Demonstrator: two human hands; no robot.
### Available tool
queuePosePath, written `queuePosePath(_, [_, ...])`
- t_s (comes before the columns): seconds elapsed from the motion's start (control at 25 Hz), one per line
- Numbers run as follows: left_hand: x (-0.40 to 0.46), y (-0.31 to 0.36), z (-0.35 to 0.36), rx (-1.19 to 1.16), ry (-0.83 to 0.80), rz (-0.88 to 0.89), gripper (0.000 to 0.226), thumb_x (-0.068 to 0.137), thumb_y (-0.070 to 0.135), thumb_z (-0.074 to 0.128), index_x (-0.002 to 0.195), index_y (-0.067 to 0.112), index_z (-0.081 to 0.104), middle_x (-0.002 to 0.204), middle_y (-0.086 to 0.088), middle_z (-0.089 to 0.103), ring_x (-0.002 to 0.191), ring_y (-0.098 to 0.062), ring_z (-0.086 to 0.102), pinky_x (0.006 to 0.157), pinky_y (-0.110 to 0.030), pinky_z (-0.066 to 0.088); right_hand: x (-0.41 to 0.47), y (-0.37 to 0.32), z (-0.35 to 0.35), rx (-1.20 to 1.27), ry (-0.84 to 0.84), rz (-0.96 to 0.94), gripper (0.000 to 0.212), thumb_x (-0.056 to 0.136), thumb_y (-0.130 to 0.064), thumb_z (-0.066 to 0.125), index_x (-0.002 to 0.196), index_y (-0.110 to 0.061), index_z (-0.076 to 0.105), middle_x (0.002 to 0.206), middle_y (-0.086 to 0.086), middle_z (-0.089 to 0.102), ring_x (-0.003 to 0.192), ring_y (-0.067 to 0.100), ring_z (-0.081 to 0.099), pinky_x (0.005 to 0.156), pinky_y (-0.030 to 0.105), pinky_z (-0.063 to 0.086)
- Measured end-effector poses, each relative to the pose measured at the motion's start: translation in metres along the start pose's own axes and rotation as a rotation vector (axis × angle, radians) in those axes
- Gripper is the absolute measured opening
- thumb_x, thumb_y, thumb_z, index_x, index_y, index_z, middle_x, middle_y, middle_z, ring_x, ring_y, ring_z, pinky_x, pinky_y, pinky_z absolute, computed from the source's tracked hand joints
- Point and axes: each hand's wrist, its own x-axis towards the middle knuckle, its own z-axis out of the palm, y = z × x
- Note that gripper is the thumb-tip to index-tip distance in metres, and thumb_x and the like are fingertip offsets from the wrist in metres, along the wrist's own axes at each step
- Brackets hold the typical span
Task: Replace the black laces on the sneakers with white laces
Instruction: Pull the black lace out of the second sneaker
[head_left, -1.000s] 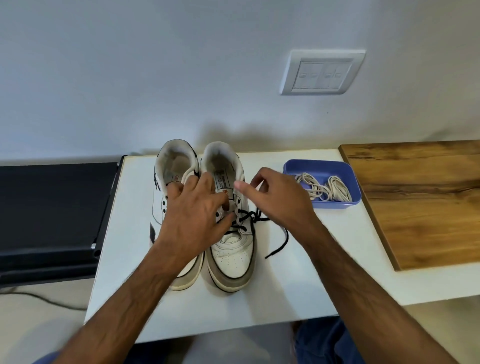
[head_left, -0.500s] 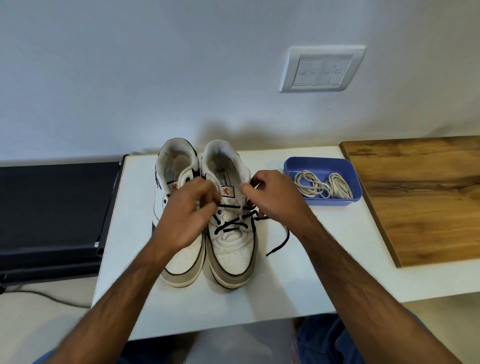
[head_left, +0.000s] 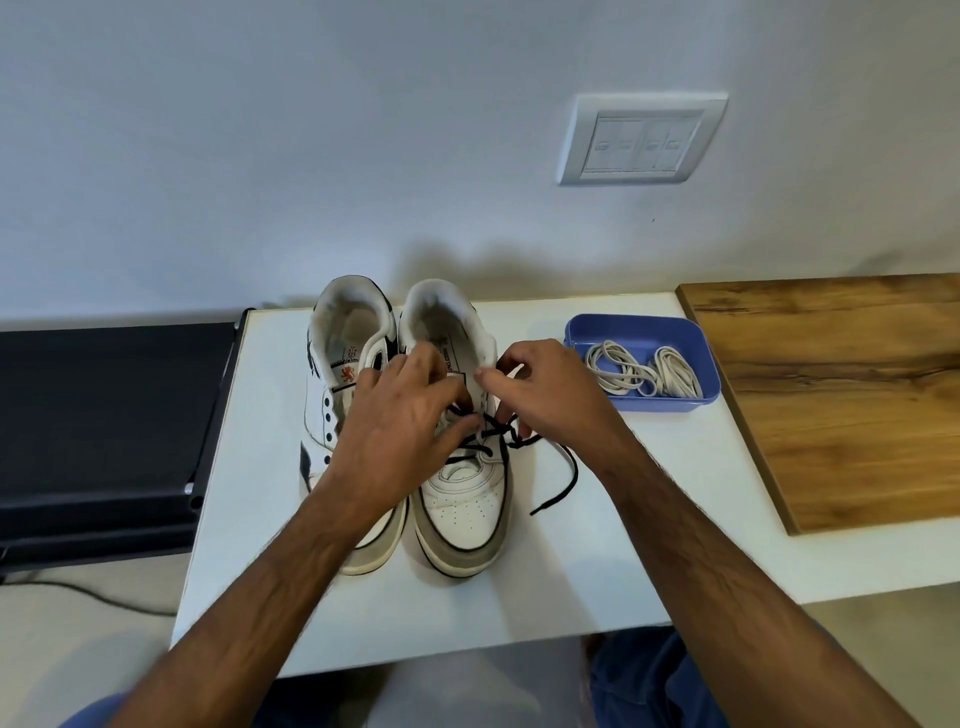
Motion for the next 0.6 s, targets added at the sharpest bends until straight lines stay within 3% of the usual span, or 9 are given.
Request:
queuePosePath(0.16, [0.0,-0.002,0.003,-0.006,-0.011,0.035,0.021,0.079,0.029,0.083,0.095,0.018,0.074,0.099,-0.006,0.053,0.086,-0.029,0.058,0.072,-0.044,0.047,-0.001,-0.002,0.0,-0.022,-0.013,-0.013,0.024,0.094,-0.042,0.063,0.096,-0.019,0.068,0.064,-0.001,0.073,0.044,0.01,0.066,0.049,0.026,0.054])
queuePosePath(0.32, [0.001,-0.004,0.003,-0.143,-0.013,0.04,0.015,0.084,0.021,0.078,0.091,0.014,0.067,0.102,-0.003,0.053,0.085,-0.023,0.057,0.071,-0.045,0.052,-0.002,-0.001,0.0,-0.012,-0.005,-0.019,0.024,0.093,-0.042,0.063,0.094,-0.019,0.068,0.063,-0.002,0.073,0.044,0.008,0.065,0.05,0.029,0.056])
queuePosePath(0.4, [0.0,-0.011,-0.002,-0.421,0.004,-0.019,0.009,0.093,0.02,0.066,0.092,0.014,0.06,0.108,0.001,0.054,0.089,-0.018,0.06,0.077,-0.038,0.052,-0.001,-0.001,-0.002,-0.025,0.001,-0.024,0.024,0.093,-0.044,0.062,0.091,-0.02,0.069,0.061,-0.003,0.073,0.044,0.007,0.064,0.053,0.03,0.057])
queuePosePath(0.48, [-0.001,-0.02,-0.012,-0.893,0.087,-0.261,0.009,0.098,0.02,0.05,0.094,0.014,0.056,0.107,0.005,0.061,0.091,-0.02,0.067,0.083,-0.036,0.053,-0.002,-0.001,-0.002,-0.018,0.0,-0.025,0.024,0.092,-0.043,0.063,0.086,-0.021,0.068,0.06,-0.004,0.072,0.045,0.004,0.064,0.057,0.03,0.057])
queuePosePath(0.56, [0.0,-0.022,-0.023,-1.345,0.233,-0.508,0.016,0.096,0.017,0.038,0.093,0.013,0.053,0.101,0.001,0.07,0.086,-0.029,0.071,0.08,-0.042,0.056,-0.003,-0.001,-0.002,-0.025,0.005,-0.035,0.023,0.092,-0.044,0.063,0.081,-0.024,0.067,0.059,-0.004,0.072,0.045,0.001,0.063,0.06,0.03,0.056])
queuePosePath(0.6, [0.0,-0.021,-0.028,-1.46,0.269,-0.553,0.017,0.096,0.015,0.035,0.092,0.012,0.051,0.098,-0.006,0.072,0.083,-0.033,0.07,0.076,-0.044,0.056,-0.003,-0.001,-0.002,-0.032,0.006,-0.038,0.022,0.092,-0.044,0.063,0.08,-0.025,0.066,0.059,-0.005,0.072,0.044,-0.001,0.061,0.061,0.031,0.056])
